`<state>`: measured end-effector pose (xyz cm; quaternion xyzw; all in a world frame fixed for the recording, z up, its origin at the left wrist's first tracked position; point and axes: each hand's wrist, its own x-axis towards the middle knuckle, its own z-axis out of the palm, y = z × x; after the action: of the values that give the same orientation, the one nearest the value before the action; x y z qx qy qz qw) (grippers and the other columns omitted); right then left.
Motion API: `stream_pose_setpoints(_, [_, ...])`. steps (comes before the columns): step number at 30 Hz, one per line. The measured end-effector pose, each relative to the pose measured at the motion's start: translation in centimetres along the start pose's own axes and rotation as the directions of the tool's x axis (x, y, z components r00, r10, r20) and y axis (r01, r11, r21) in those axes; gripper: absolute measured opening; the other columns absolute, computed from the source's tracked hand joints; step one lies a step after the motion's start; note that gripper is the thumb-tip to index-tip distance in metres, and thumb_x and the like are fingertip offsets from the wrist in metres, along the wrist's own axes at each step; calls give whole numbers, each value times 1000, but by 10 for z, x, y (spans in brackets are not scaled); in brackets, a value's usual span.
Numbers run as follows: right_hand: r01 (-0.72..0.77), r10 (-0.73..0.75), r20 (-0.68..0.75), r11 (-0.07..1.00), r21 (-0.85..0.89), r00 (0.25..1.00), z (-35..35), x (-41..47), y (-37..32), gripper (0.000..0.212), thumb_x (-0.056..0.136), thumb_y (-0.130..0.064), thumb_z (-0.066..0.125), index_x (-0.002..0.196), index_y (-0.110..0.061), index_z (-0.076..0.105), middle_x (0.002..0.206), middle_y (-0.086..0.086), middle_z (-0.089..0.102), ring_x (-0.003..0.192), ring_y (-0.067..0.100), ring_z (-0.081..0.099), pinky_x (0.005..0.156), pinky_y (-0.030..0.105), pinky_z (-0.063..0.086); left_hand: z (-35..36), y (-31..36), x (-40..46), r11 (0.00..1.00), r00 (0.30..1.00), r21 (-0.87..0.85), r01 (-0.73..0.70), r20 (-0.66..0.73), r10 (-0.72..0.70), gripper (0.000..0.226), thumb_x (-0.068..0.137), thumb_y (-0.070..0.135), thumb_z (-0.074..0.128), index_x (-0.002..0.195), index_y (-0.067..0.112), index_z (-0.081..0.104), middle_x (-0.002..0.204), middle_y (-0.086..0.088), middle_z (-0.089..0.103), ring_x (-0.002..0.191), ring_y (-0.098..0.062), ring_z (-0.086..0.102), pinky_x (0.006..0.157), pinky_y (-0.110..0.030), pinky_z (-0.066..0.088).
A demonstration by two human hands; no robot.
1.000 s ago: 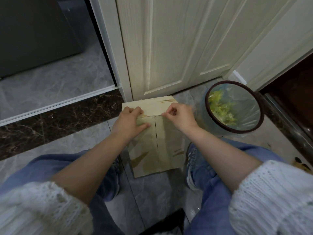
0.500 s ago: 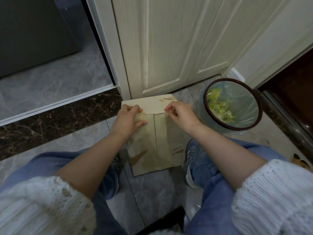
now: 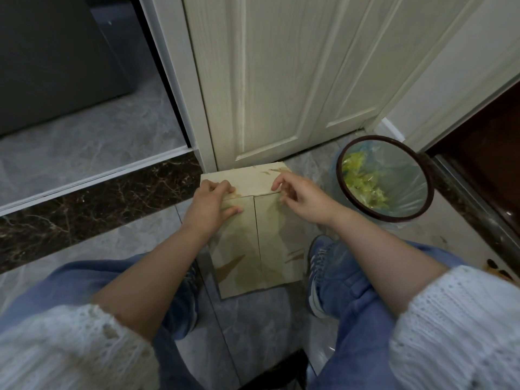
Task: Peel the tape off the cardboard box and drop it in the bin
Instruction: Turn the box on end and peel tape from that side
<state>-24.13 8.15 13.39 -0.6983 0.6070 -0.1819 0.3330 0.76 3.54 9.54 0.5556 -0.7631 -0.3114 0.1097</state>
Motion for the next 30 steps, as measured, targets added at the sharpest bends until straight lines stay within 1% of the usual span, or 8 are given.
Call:
stream_pose_setpoints(4, [-28, 29, -26, 999, 29, 999, -2, -5, 9, 22, 91, -2, 63, 102, -22, 60, 94, 2, 60, 84, 19, 59, 72, 23, 47, 2, -1, 0, 1000, 1000, 1, -4, -14, 4, 49, 83, 34, 82, 125, 17, 64, 126, -15, 48, 120, -32, 49, 104, -39, 43])
stream_pose_setpoints(11, [-74, 79, -165, 997, 39, 983, 1, -8, 9, 28, 79, -17, 83, 105, -19, 72, 95, -11, 59, 77, -4, 59, 71, 7, 46, 1, 0, 1, 1000, 999, -5, 29, -18, -30, 49, 84, 36, 81, 127, 18, 63, 128, -14, 47, 122, -33, 47, 105, -40, 42])
stream_pose_setpoints(14, [-55, 42, -217, 997, -55, 975, 9, -7, 10, 34, 72, -20, 88, 101, -20, 70, 97, -7, 56, 81, 5, 57, 74, 11, 47, 2, 0, 0, 1000, 999, -4, 30, -25, -30, 49, 84, 37, 81, 126, 18, 63, 128, -14, 47, 122, -33, 48, 105, -41, 43])
stream_pose_setpoints(17, [-30, -27, -266, 978, -208, 964, 18, -7, 9, 32, 75, -16, 85, 100, -20, 65, 103, -4, 52, 90, 13, 55, 76, 26, 51, 1, 0, 1, 999, 999, -4, 42, -17, -42, 50, 84, 37, 81, 127, 19, 62, 129, -14, 47, 122, -33, 47, 105, -41, 43])
stream_pose_setpoints(20, [-16, -159, -308, 867, -498, 938, 19, -3, 9, 30, 73, -18, 84, 98, -18, 68, 106, 3, 54, 91, 23, 55, 76, 40, 50, 0, 0, 3, 999, 999, 2, 42, -20, -41, 50, 84, 38, 81, 127, 20, 63, 129, -14, 48, 123, -32, 48, 104, -41, 43])
stream_pose_setpoints(23, [27, -261, -326, 816, -578, 909, 17, 0, 11, 21, 72, -19, 85, 89, -13, 73, 94, 6, 60, 88, 28, 56, 73, 41, 46, 0, 2, 2, 999, 999, 2, 40, -23, -40, 50, 85, 38, 80, 128, 20, 62, 130, -14, 47, 123, -31, 47, 105, -40, 43])
stream_pose_setpoints(26, [53, -264, -314, 835, -548, 912, 20, 1, 11, 12, 77, -17, 82, 81, -12, 72, 84, 3, 63, 83, 26, 57, 69, 39, 48, 0, 3, 2, 999, 999, 8, 33, -27, -32, 50, 85, 37, 80, 129, 19, 62, 130, -14, 47, 123, -31, 47, 105, -39, 42])
stream_pose_setpoints(30, [-84, 3, -334, 970, -229, 943, 24, -3, 5, 5, 83, -18, 79, 85, -15, 76, 86, -2, 70, 83, 14, 62, 75, 32, 54, 0, 2, 2, 1000, 999, 14, 27, -24, -27, 51, 86, 37, 79, 130, 19, 61, 130, -13, 47, 123, -30, 47, 105, -38, 41])
